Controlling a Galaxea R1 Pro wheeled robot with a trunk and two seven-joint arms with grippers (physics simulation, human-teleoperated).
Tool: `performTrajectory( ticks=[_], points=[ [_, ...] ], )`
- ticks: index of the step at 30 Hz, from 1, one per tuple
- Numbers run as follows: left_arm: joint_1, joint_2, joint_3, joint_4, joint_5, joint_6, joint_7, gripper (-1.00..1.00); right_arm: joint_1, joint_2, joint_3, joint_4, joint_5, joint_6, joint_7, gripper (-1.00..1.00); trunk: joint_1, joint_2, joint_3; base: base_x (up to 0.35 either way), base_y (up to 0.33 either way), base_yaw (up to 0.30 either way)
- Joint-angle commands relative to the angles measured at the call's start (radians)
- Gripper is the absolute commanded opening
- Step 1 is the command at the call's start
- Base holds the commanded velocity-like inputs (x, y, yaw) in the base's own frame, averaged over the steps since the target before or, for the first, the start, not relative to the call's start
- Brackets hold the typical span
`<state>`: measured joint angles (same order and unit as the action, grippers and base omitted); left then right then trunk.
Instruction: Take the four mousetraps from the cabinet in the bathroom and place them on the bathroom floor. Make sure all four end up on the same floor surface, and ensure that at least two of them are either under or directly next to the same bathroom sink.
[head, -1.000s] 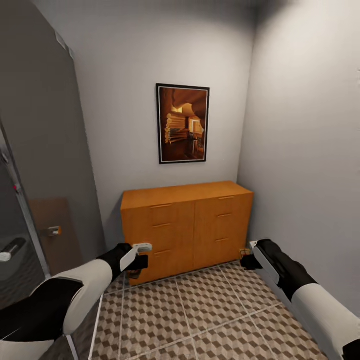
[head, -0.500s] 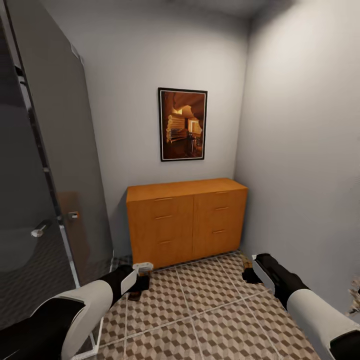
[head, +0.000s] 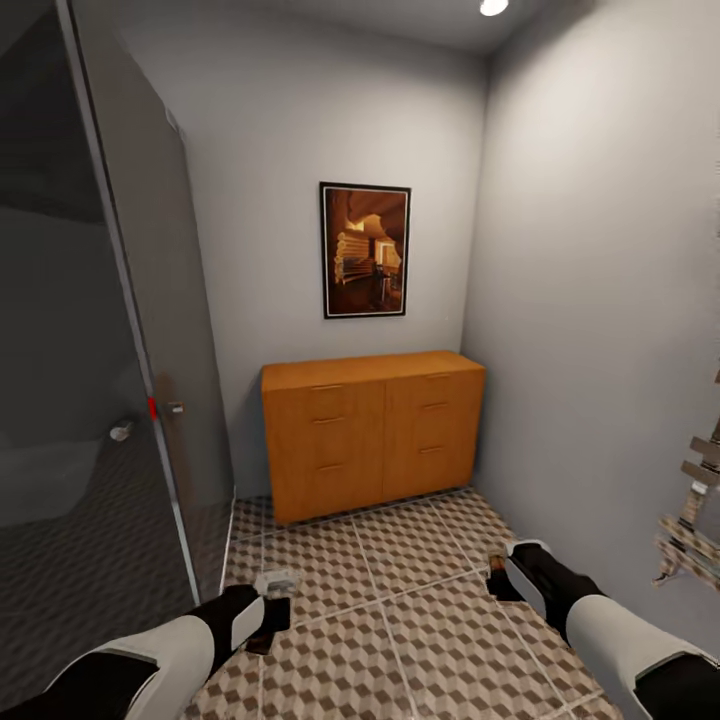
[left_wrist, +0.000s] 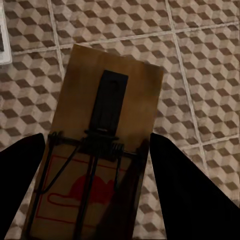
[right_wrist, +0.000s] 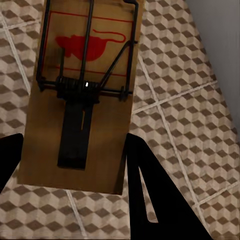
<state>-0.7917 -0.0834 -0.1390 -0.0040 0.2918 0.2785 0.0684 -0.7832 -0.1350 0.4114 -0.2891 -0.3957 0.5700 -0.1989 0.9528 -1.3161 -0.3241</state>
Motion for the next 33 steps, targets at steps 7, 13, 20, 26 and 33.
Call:
performTrajectory(
  ticks=[7,13,20,26,33],
  points=[
    [0.044,0.001,-0.008,-0.001,0.012,-0.020,0.005,-1.00,-0.001,0.009,0.045,0.040,-0.014,-0.024,0.008,-1.00,-0.001,-0.001,-0.001,-0.347,0.000,0.000],
    [0.071,0.014,-0.008,-0.001,0.024,-0.048,0.006,-1.00,0.000,0.020,0.052,0.087,-0.013,-0.059,0.013,-1.00,-0.001,-0.001,-0.001,-0.289,0.000,0.000],
    [0.079,0.041,-0.008,0.000,0.026,-0.052,0.005,-1.00,0.000,0.029,0.053,0.109,-0.014,-0.065,0.029,-1.00,-0.001,-0.001,-0.001,-0.045,0.000,0.001],
    [0.111,0.054,-0.008,-0.001,0.044,-0.069,0.005,-1.00,0.000,0.048,0.053,0.140,-0.013,-0.069,0.030,-1.00,-0.001,-0.001,-0.001,-0.003,0.000,0.162],
    [0.158,0.085,-0.008,-0.001,0.136,-0.123,0.006,-1.00,0.000,0.061,0.054,0.156,-0.007,-0.068,0.030,-1.00,-0.001,-0.001,-0.001,0.000,0.000,0.270]
  ],
)
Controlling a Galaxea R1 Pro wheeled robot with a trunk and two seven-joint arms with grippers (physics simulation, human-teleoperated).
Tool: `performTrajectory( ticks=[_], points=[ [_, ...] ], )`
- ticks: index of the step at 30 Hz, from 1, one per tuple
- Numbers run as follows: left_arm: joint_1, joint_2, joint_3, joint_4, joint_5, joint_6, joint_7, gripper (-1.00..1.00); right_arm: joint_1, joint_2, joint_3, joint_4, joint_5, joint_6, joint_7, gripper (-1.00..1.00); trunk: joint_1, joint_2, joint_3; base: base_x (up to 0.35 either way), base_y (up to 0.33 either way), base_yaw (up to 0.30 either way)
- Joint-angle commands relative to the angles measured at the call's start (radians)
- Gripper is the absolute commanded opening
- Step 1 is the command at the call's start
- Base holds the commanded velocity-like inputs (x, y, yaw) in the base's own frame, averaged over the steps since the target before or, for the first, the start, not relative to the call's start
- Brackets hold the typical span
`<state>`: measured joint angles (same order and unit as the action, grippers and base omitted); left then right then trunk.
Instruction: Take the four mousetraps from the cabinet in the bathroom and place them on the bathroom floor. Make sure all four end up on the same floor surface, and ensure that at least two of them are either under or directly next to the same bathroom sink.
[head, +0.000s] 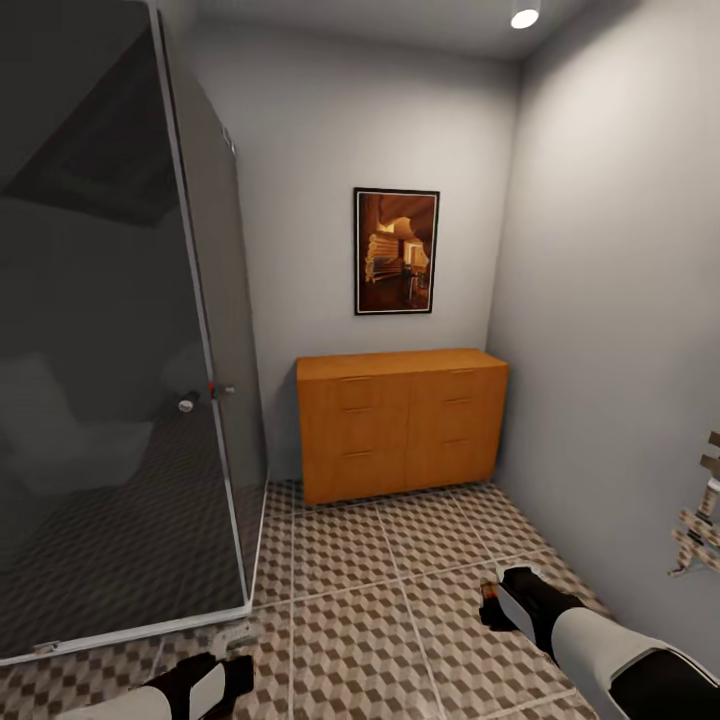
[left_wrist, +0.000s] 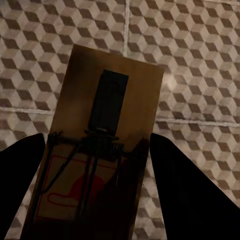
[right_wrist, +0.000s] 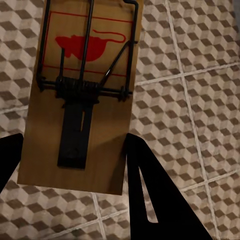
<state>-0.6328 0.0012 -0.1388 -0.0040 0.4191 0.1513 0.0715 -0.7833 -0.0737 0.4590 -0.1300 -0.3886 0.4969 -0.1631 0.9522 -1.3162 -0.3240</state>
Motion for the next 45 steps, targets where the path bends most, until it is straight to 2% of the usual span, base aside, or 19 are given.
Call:
performTrajectory(
  ticks=[1,5,8,12,14,16,18,22,37,41,45],
  points=[
    [0.009,0.007,-0.008,-0.001,0.026,0.002,0.003,-1.00,0.000,0.007,0.007,0.004,-0.003,0.005,-0.006,-1.00,0.000,-0.001,-0.001,0.000,0.000,0.281],
    [0.034,0.027,-0.008,0.000,0.065,-0.001,0.002,-1.00,0.000,0.030,0.006,0.029,0.036,0.003,-0.006,-1.00,0.000,-0.001,-0.001,0.000,0.000,0.282],
    [0.059,0.051,-0.008,-0.001,0.099,-0.005,0.001,-1.00,0.000,0.057,0.006,0.066,0.067,0.002,-0.006,-1.00,0.000,-0.001,-0.001,0.000,0.000,0.283],
    [0.087,0.088,-0.008,-0.001,0.151,-0.011,-0.003,-1.00,0.000,0.080,0.006,0.095,0.080,0.001,-0.005,-1.00,0.000,-0.001,-0.001,0.000,0.000,0.283],
    [0.094,0.097,-0.008,-0.001,0.171,-0.018,-0.004,-1.00,0.000,0.083,0.006,0.099,0.082,0.001,-0.005,-1.00,0.000,-0.001,-0.001,0.000,0.000,0.283],
    [0.103,0.108,-0.008,-0.001,0.205,-0.040,-0.005,-1.00,0.000,0.087,0.006,0.103,0.083,0.000,-0.004,-1.00,0.000,-0.001,-0.001,0.000,0.000,0.261],
    [0.107,0.112,-0.008,0.000,0.220,-0.060,-0.005,-1.00,0.000,0.088,0.006,0.104,0.084,0.001,-0.004,-1.00,0.000,-0.001,-0.001,0.000,0.000,0.161],
    [0.111,0.112,-0.010,0.001,0.233,-0.081,-0.006,-1.00,0.000,0.090,0.006,0.105,0.085,0.000,-0.004,-1.00,0.000,-0.001,-0.001,0.000,0.000,0.079],
    [0.111,0.111,-0.010,0.001,0.234,-0.082,-0.007,-1.00,0.000,0.089,0.006,0.106,0.083,-0.003,-0.009,-1.00,0.000,-0.001,-0.001,0.000,0.000,0.270],
    [0.111,0.113,-0.009,0.001,0.236,-0.088,-0.007,-1.00,0.000,0.089,0.006,0.107,0.082,-0.032,-0.009,-1.00,0.000,-0.001,-0.001,0.000,0.000,0.294],
    [0.111,0.117,-0.009,0.000,0.236,-0.128,-0.006,-1.00,0.000,0.089,0.006,0.107,0.082,-0.040,-0.008,-1.00,0.000,-0.001,-0.001,0.000,0.000,0.294]
  ],
)
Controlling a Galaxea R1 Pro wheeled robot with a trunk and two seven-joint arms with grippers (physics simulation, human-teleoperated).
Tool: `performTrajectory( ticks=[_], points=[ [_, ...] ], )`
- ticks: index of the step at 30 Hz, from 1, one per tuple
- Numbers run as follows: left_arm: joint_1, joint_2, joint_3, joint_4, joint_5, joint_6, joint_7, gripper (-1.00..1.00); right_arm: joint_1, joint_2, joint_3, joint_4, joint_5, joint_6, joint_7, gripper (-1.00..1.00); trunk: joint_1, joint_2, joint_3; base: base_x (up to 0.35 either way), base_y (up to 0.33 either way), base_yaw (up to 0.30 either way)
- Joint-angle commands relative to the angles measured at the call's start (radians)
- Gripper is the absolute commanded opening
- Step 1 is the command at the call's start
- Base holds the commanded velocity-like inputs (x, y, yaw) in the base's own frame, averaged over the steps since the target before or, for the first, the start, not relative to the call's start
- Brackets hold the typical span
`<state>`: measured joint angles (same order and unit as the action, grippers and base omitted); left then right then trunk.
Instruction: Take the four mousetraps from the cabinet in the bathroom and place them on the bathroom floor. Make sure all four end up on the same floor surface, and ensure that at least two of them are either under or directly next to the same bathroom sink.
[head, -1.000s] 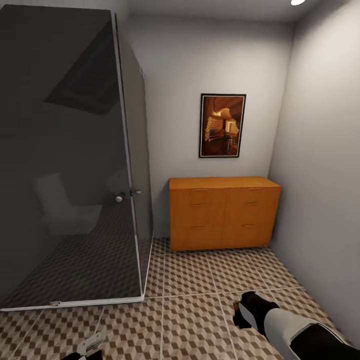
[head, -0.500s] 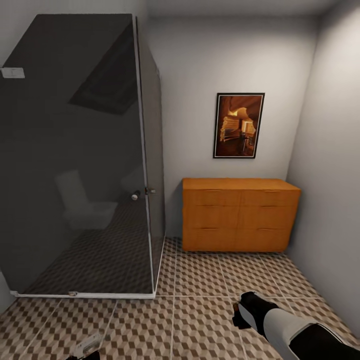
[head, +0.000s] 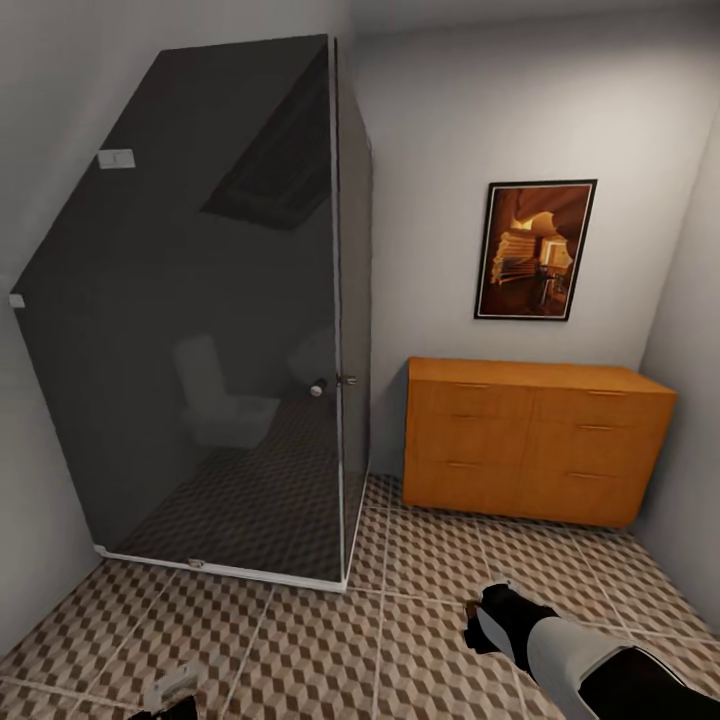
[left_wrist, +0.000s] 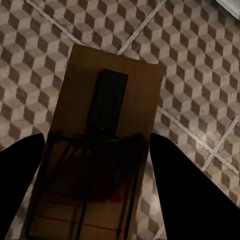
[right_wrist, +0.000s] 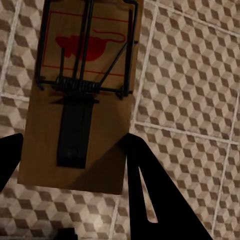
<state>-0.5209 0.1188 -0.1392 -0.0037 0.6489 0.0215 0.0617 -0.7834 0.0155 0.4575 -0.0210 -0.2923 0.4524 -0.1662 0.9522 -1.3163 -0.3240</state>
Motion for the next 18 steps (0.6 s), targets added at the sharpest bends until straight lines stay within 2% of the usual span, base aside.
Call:
performTrajectory(
  ticks=[1,5,12,15,17,18],
  points=[
    [0.000,0.003,-0.008,-0.001,0.006,-0.022,0.003,-1.00,0.000,0.000,0.007,-0.002,-0.014,0.004,-0.004,-1.00,0.000,-0.001,-0.001,0.000,0.000,0.294],
    [0.002,0.023,-0.009,-0.002,0.004,-0.081,0.003,-1.00,0.000,0.000,0.007,-0.002,-0.015,0.003,-0.003,-1.00,0.000,-0.001,-0.001,0.000,0.000,0.294],
    [0.002,0.076,-0.006,-0.019,0.011,-0.094,-0.015,-1.00,0.000,0.000,0.007,-0.002,-0.015,0.003,-0.003,-1.00,0.000,-0.001,-0.001,0.000,0.000,0.294],
    [0.002,0.095,-0.006,-0.030,0.024,-0.087,-0.026,-1.00,0.000,0.000,0.007,-0.002,-0.015,0.003,-0.003,-1.00,0.000,-0.001,-0.001,0.000,0.000,0.294],
    [0.002,0.119,-0.006,-0.053,0.046,-0.064,-0.030,-1.00,0.000,0.000,0.007,-0.002,-0.015,0.003,-0.003,-1.00,0.000,-0.001,-0.001,0.000,0.000,0.294],
    [0.002,0.140,-0.006,-0.076,0.071,-0.038,-0.033,-1.00,0.000,0.000,0.007,-0.002,-0.015,0.003,-0.003,-1.00,0.000,-0.001,-0.001,0.000,0.000,0.294]
  ],
)
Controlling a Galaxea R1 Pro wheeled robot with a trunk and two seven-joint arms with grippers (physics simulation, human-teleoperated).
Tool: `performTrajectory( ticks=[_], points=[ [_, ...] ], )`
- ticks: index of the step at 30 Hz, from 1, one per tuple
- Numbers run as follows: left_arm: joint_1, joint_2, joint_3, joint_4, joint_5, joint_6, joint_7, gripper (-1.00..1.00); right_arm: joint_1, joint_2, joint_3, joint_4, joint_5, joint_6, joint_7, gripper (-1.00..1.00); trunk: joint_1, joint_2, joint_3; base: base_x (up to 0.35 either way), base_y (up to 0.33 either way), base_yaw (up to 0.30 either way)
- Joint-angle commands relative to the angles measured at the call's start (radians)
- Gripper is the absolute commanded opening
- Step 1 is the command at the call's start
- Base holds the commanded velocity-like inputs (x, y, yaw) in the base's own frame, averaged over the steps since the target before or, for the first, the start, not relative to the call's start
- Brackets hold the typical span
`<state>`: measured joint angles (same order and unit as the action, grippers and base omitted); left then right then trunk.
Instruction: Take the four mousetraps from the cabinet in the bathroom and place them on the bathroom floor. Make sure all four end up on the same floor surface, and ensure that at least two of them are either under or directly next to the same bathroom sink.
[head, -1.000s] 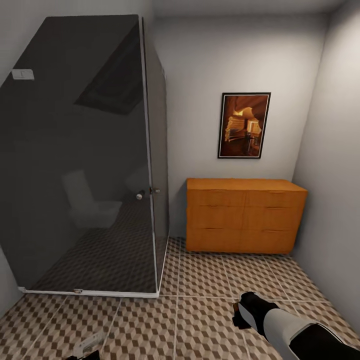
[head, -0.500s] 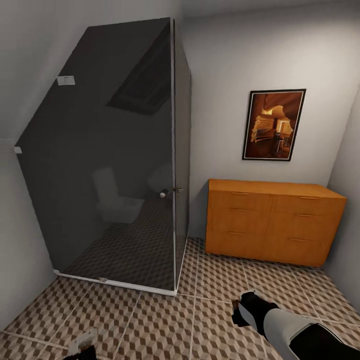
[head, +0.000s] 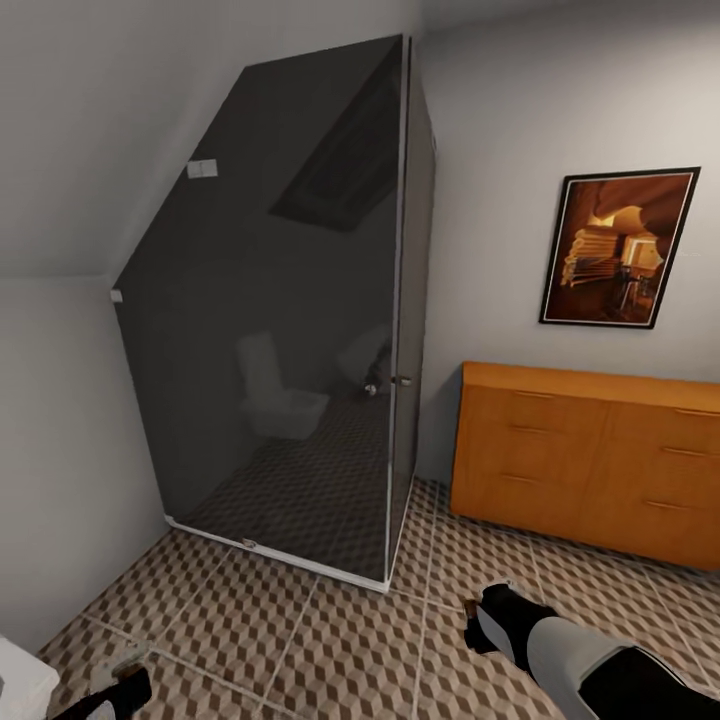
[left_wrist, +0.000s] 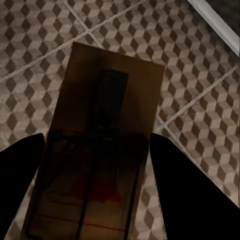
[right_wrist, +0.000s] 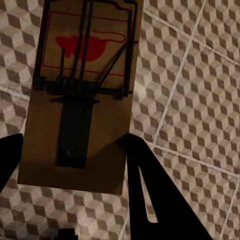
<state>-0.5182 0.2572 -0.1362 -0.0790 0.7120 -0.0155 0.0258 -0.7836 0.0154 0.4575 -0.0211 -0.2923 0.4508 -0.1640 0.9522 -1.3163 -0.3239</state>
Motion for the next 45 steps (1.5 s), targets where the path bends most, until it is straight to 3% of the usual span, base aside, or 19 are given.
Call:
performTrajectory(
  ticks=[1,8,9,18,28,31,32,36,45],
  points=[
    [0.000,0.013,-0.009,-0.015,0.023,0.016,0.001,-1.00,0.000,0.000,0.007,-0.002,-0.014,0.005,-0.005,-1.00,0.000,-0.001,-0.001,0.000,0.000,0.294],
    [-0.001,0.138,-0.012,-0.219,0.211,0.214,-0.050,-1.00,0.000,0.000,0.007,-0.002,-0.013,0.005,-0.005,-1.00,0.000,-0.001,-0.001,0.000,0.000,0.294],
    [-0.001,0.145,-0.012,-0.227,0.217,0.219,-0.052,-1.00,0.000,0.000,0.007,-0.002,-0.013,0.005,-0.005,-1.00,0.000,-0.001,-0.001,0.000,0.000,0.294],
    [-0.001,0.174,-0.014,-0.240,0.228,0.223,-0.056,-1.00,0.000,-0.001,0.007,-0.002,-0.010,0.004,-0.005,-1.00,0.000,-0.001,-0.001,0.000,0.000,0.294],
    [0.000,0.188,-0.015,-0.251,0.225,0.223,-0.060,-1.00,0.000,0.000,0.007,-0.002,-0.008,0.003,-0.005,-1.00,0.000,-0.001,-0.001,0.000,0.000,0.294],
    [-0.001,0.192,-0.015,-0.293,0.220,0.226,-0.061,-1.00,0.000,-0.001,0.007,-0.002,-0.007,0.003,-0.005,-1.00,0.000,-0.001,-0.001,0.000,0.000,0.294],
    [0.000,0.204,-0.016,-0.392,0.216,0.239,-0.061,-1.00,0.000,-0.001,0.007,-0.002,-0.007,0.003,-0.005,-1.00,0.000,-0.001,-0.001,0.000,0.000,0.294],
    [-0.001,0.220,-0.017,-0.472,0.215,0.252,-0.061,-1.00,0.000,-0.002,0.007,-0.002,-0.006,0.004,-0.005,-1.00,0.000,-0.001,-0.001,0.000,0.000,0.294],
    [0.000,0.234,-0.017,-0.504,0.212,0.255,-0.060,-1.00,0.000,-0.002,0.007,-0.002,-0.006,0.003,-0.005,-1.00,0.000,-0.001,-0.001,0.000,0.000,0.294]
  ],
)
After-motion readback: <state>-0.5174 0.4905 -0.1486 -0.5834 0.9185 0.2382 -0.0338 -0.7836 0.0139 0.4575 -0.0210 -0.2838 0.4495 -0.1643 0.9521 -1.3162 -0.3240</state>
